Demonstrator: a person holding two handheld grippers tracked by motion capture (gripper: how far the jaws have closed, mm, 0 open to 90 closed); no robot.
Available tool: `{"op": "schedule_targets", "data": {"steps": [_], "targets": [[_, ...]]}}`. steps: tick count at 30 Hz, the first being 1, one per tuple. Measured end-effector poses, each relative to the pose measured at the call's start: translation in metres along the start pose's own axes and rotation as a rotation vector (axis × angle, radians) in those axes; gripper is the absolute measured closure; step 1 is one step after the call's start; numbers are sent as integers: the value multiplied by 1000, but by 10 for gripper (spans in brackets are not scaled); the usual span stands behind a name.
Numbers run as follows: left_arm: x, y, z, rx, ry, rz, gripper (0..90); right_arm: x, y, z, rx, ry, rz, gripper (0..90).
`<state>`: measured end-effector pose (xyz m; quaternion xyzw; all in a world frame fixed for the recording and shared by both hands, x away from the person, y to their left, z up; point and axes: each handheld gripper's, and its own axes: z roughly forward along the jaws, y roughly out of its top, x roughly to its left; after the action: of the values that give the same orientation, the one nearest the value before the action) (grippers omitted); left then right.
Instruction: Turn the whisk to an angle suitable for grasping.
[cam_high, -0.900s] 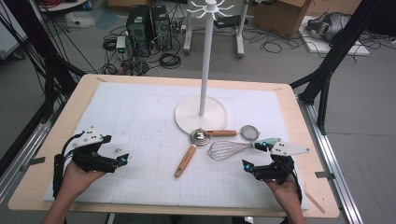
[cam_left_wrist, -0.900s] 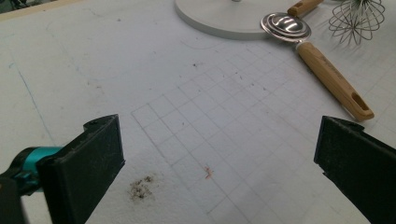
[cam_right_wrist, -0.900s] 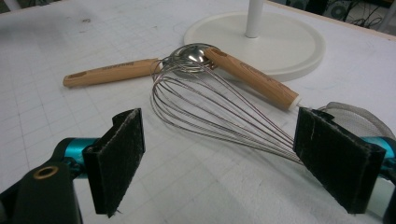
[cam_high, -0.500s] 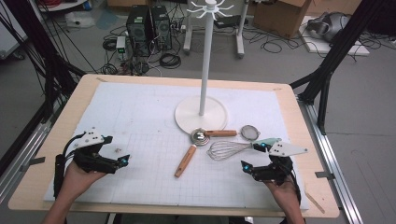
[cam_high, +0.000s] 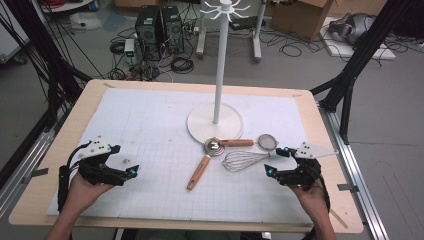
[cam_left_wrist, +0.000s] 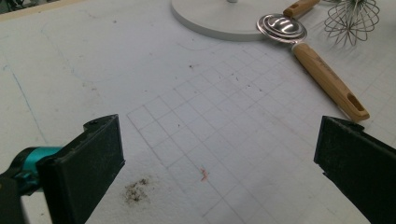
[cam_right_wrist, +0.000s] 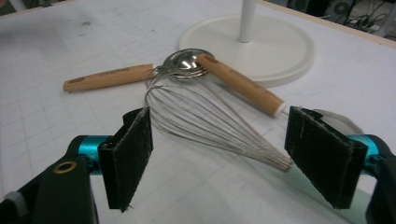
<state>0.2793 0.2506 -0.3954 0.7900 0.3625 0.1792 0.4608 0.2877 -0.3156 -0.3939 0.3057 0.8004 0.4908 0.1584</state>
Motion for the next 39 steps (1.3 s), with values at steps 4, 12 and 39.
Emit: {"op": "schedule_targets", "data": {"steps": [4, 12, 39], "targets": [[0, 0, 0, -1, -1, -2, 18, -13, 12, -6, 24, -19, 1, 328], [2, 0, -2, -2, 11, 0, 18, -35, 22, -10, 72, -33, -25, 569], [3, 1, 2, -1, 11, 0, 19, -120, -13, -4, 332, -261, 130, 894]]}}
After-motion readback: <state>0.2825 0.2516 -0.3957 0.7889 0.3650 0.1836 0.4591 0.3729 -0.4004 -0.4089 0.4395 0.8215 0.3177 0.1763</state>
